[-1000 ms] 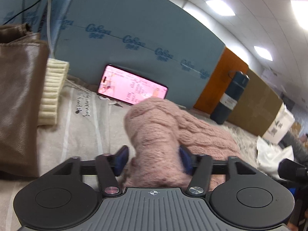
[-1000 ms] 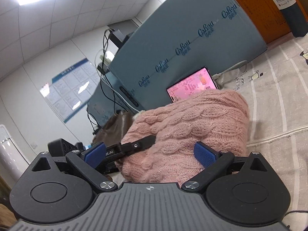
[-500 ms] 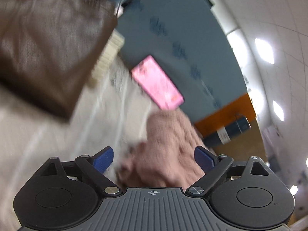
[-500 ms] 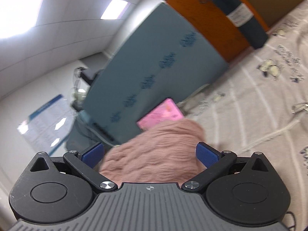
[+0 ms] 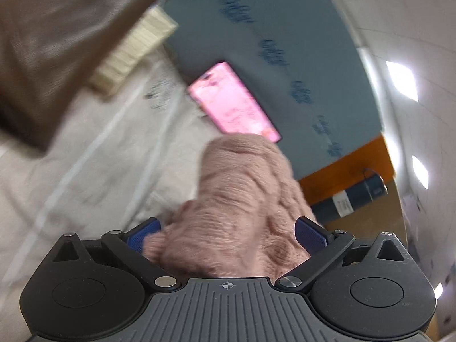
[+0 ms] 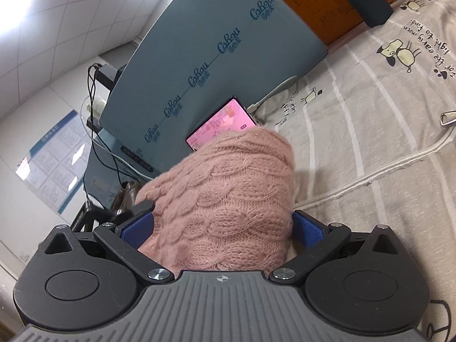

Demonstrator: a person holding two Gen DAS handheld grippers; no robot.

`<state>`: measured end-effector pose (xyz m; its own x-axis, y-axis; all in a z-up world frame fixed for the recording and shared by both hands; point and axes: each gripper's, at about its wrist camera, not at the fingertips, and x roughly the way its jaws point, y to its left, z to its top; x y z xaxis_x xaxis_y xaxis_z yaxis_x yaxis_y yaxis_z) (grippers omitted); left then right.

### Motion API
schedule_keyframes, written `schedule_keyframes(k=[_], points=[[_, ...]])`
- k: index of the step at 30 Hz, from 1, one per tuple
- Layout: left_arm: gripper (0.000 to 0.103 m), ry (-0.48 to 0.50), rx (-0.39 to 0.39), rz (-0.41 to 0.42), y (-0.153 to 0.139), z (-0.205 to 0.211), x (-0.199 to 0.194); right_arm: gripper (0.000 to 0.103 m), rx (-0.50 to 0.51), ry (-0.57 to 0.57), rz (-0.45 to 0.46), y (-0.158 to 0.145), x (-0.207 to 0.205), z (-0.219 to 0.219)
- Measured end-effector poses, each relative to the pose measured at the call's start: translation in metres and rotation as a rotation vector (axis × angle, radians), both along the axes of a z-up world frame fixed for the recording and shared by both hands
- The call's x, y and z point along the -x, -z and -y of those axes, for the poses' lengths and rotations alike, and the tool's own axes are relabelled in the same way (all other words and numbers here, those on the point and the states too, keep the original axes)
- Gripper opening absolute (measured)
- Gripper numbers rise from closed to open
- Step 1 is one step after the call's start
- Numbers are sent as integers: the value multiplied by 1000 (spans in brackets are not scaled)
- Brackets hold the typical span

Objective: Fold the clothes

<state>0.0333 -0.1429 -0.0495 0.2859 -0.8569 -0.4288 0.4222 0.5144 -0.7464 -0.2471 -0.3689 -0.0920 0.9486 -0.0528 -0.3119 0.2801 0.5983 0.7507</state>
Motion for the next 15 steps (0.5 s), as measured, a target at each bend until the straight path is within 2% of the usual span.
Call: schedule_keyframes(k=[1,3,4,5,6,8,11,15], points=[[100,17,8,28,0,2,2,103,5,-2,-3,0,-1,-1],[93,14,0,81,-1,2,8,100,17,-1,-12,-1,-3,-3],[82,14,0,92,-1,2,9,98,24,1,-16,-1,-3,-4],[68,17,4,93,-1,1,9,91,31,7,-19,-1,-3,-5],[64,20,12,87,-1,0,8,79,41,13,-22,-1,-4,-6],[52,30,29,81,-6,-3,6,68,67,21,-23,-2,-4,-8],[49,53,47,91,-16,-9,6,60,101,17,0,-4,-4,-12],[48,55,84,117,-26,-26,8,57,118,-16,53,-9,-5,-18]])
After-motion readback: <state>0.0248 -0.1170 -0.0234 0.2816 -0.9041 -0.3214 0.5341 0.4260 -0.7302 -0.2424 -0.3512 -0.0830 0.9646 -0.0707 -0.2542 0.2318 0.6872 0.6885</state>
